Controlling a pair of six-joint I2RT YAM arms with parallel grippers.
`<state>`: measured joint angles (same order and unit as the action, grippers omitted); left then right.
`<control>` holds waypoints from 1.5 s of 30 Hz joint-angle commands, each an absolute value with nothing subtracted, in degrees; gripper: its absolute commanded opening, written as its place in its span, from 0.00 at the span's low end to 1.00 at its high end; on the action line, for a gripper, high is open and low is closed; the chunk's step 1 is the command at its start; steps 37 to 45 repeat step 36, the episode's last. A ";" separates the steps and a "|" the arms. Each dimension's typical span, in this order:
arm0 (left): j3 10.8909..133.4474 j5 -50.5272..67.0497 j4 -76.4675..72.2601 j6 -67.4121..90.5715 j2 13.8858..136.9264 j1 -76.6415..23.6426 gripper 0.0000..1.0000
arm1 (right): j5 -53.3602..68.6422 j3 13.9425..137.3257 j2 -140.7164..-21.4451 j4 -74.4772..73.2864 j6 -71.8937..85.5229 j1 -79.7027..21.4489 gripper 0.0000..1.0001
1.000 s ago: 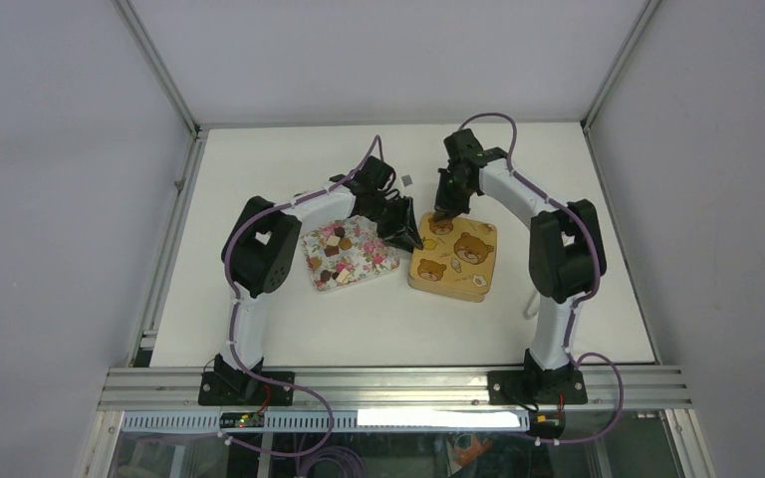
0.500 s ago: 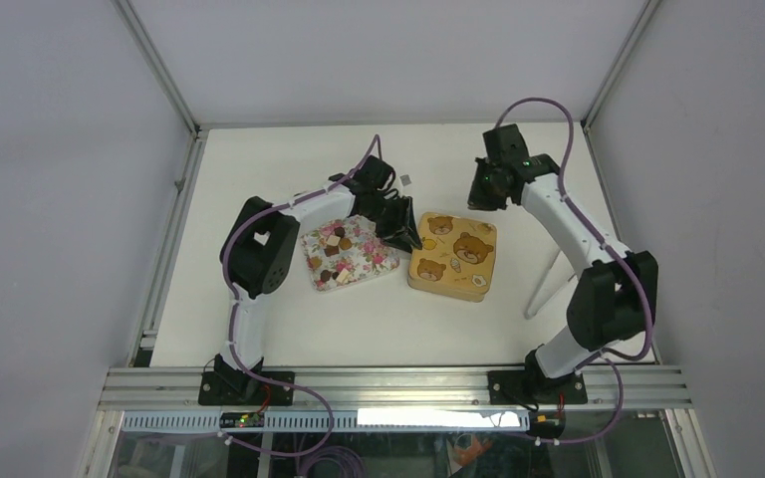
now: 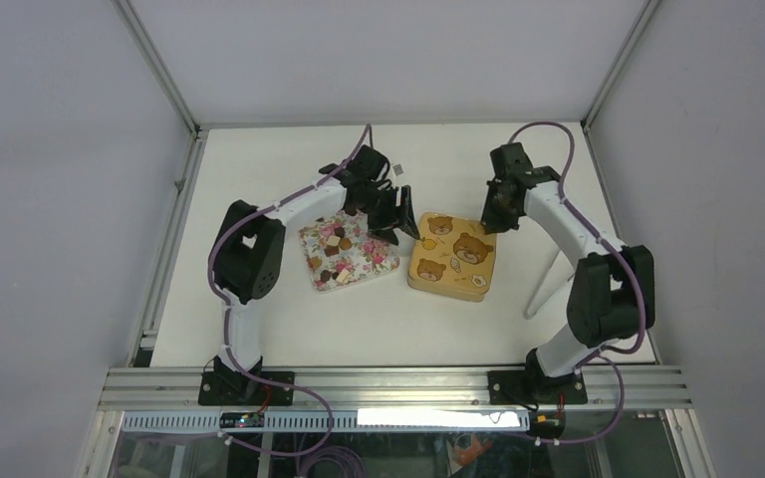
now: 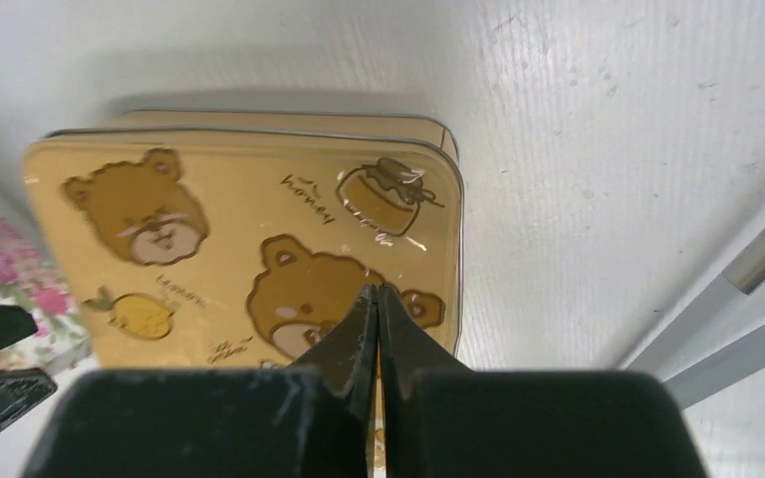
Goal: Pack the chocolate
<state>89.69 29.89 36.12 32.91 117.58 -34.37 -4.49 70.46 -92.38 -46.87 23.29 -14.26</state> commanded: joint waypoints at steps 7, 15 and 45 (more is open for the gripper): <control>92.58 13.38 43.60 26.34 93.21 -30.96 0.90 | -7.88 77.95 -67.21 -46.29 20.89 -14.30 0.55; 80.94 -7.20 45.58 21.49 70.28 -30.24 0.99 | -26.11 76.83 -53.47 -48.26 17.91 -14.33 0.85; 72.19 -13.74 53.35 27.54 58.83 -30.23 0.99 | -45.52 67.82 -43.68 -46.67 24.75 -14.28 0.96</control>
